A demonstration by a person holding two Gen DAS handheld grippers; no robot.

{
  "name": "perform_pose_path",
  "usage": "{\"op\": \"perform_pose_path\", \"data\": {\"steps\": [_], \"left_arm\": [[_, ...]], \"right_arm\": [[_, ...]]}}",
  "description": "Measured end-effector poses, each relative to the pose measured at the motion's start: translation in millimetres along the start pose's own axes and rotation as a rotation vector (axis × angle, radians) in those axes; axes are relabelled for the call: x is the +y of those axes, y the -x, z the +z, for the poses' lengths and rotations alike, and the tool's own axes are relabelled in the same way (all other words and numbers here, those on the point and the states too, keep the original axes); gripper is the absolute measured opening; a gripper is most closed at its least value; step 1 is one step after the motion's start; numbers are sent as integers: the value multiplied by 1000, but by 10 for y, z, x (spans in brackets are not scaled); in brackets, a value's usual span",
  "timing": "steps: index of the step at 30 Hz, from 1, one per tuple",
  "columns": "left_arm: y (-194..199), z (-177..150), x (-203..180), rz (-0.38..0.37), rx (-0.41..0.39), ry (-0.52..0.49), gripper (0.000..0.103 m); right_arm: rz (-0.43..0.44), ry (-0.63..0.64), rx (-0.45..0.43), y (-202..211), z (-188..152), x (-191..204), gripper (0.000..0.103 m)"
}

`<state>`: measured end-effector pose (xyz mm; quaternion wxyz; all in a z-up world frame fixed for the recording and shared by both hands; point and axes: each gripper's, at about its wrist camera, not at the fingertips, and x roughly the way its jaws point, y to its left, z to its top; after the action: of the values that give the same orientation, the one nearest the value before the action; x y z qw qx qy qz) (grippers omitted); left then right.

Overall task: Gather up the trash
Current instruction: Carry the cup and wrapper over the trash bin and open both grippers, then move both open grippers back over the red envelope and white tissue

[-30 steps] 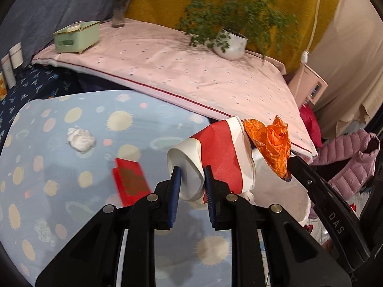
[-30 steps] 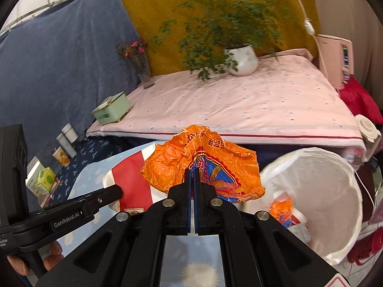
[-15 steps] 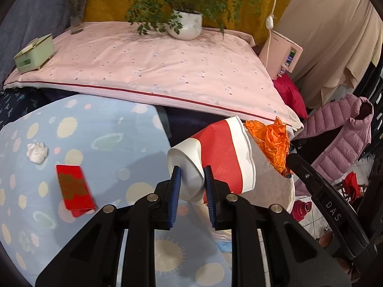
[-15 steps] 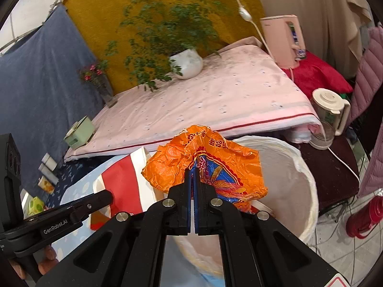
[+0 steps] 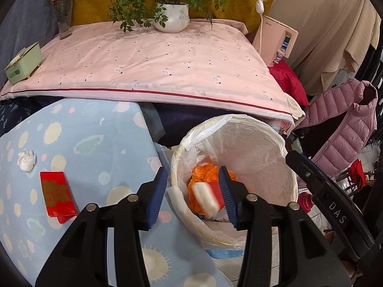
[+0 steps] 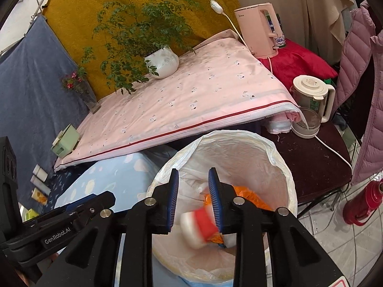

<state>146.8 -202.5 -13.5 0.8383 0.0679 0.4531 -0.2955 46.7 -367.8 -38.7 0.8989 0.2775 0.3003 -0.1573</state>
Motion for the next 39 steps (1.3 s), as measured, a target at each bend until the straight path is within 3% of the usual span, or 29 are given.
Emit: {"op": "perform_pose_path", "data": {"steps": [2, 26, 39], "left_arm": [[-7, -4, 13, 3, 2, 2, 44], [157, -127, 400, 42, -15, 75, 47], [325, -275, 858, 125, -45, 139, 53]], "right_arm": [[0, 1, 0, -7, 1, 6, 33], [0, 79, 19, -25, -120, 335, 42], [-36, 181, 47, -93, -271, 679, 51]]}}
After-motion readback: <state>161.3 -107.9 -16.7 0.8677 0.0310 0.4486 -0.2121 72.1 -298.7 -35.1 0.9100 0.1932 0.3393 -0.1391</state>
